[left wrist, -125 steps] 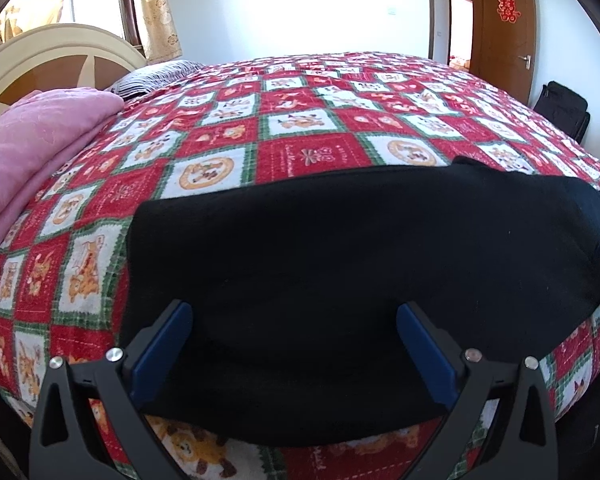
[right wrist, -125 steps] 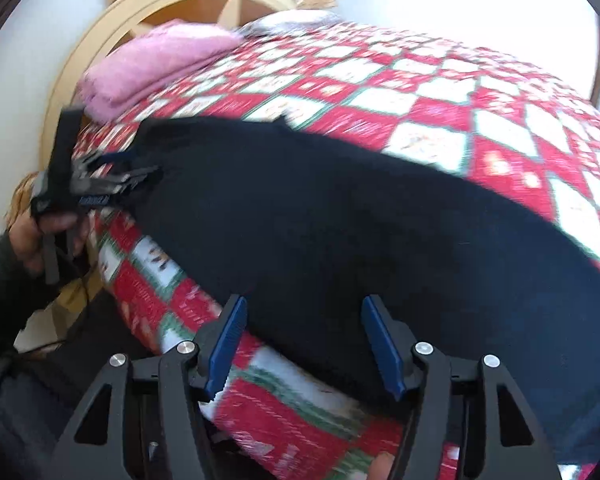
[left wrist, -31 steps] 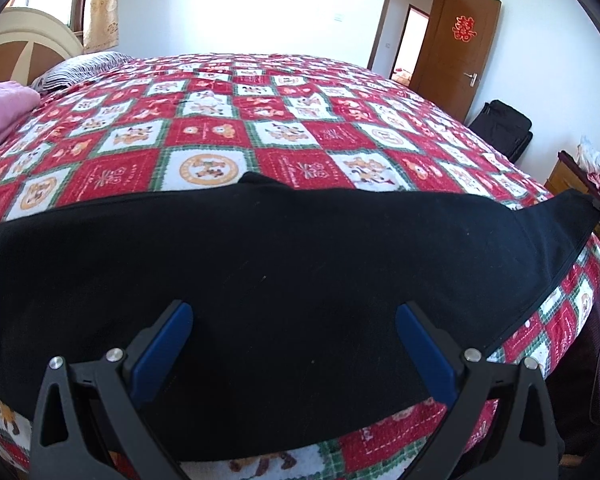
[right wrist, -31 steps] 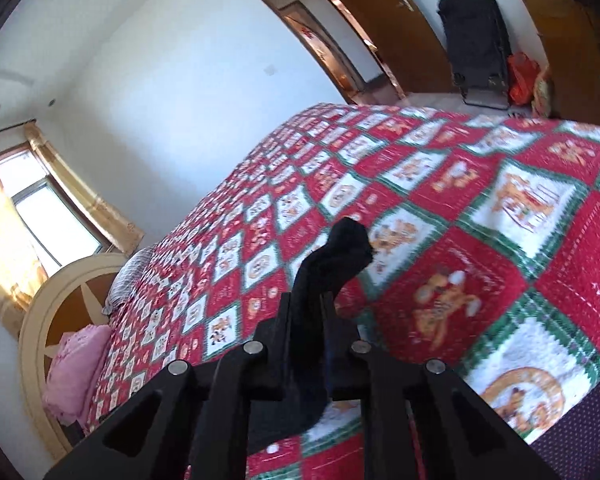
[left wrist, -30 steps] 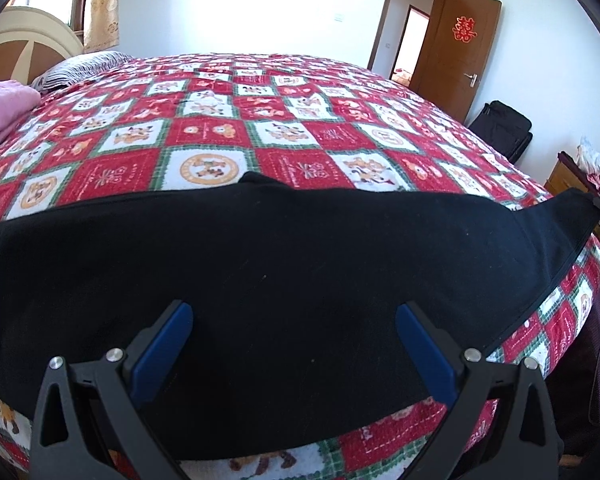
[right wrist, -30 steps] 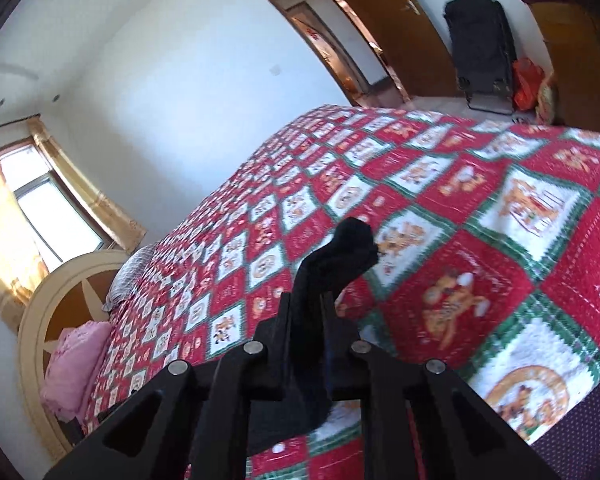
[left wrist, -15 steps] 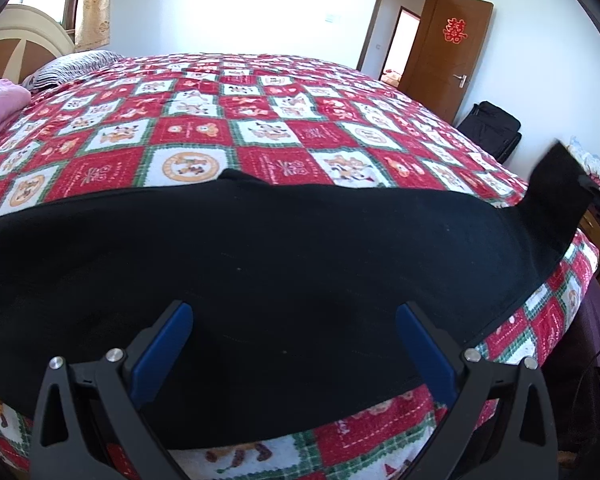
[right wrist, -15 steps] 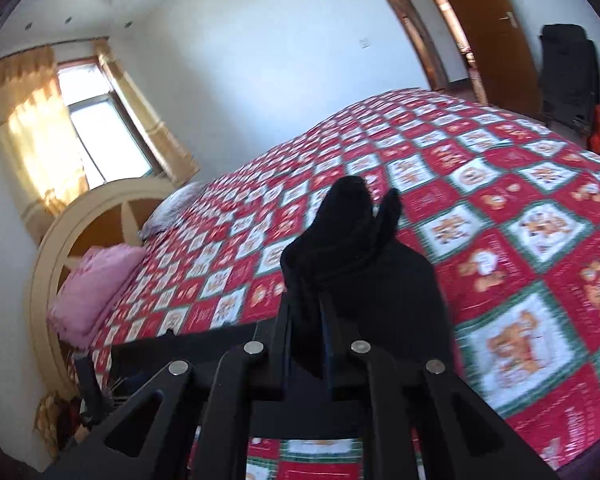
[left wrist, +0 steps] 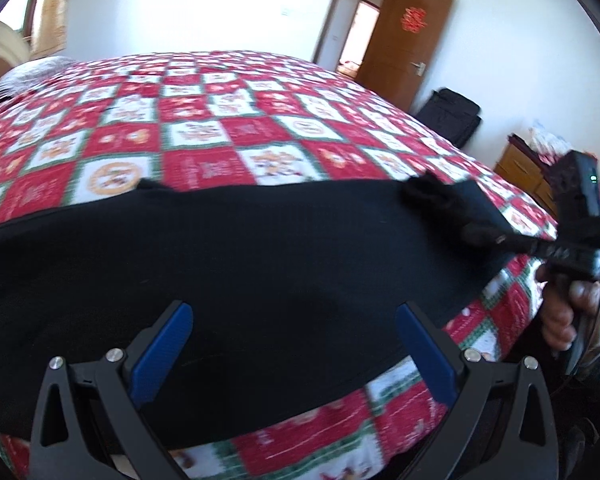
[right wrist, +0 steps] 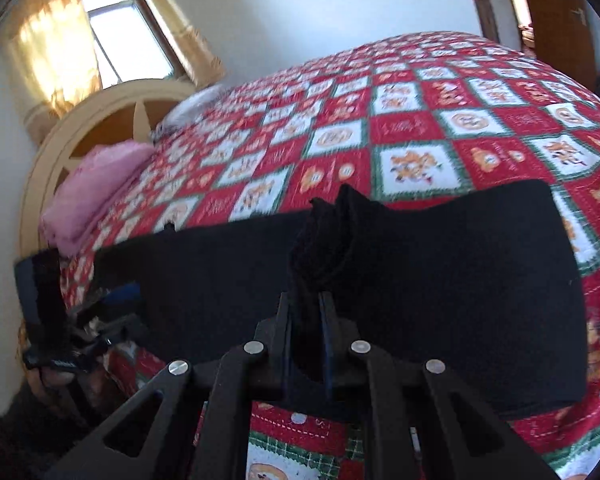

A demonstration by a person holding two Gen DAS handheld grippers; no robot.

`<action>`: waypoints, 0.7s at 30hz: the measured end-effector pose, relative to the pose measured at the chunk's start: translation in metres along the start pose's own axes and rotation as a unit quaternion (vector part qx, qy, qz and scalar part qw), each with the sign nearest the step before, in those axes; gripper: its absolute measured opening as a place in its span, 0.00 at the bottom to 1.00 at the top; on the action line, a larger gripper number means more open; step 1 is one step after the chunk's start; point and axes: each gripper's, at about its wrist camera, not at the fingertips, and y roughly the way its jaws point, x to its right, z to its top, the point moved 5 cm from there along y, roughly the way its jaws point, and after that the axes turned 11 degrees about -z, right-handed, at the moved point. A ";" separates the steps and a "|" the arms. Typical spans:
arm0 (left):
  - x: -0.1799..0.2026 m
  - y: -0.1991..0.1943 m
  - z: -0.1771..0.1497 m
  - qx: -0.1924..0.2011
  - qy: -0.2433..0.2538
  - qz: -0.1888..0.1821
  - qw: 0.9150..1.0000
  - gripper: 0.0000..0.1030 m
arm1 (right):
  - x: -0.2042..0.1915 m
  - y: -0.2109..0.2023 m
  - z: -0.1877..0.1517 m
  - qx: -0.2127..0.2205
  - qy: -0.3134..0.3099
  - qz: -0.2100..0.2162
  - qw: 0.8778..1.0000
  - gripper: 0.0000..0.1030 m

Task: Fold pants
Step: 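Close the left tool on the pants edge while the right tool holds its end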

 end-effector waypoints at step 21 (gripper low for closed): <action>0.114 0.112 0.050 -0.084 0.041 -0.102 0.990 0.61 | 0.109 -0.053 0.018 0.101 0.138 0.027 0.985 0.54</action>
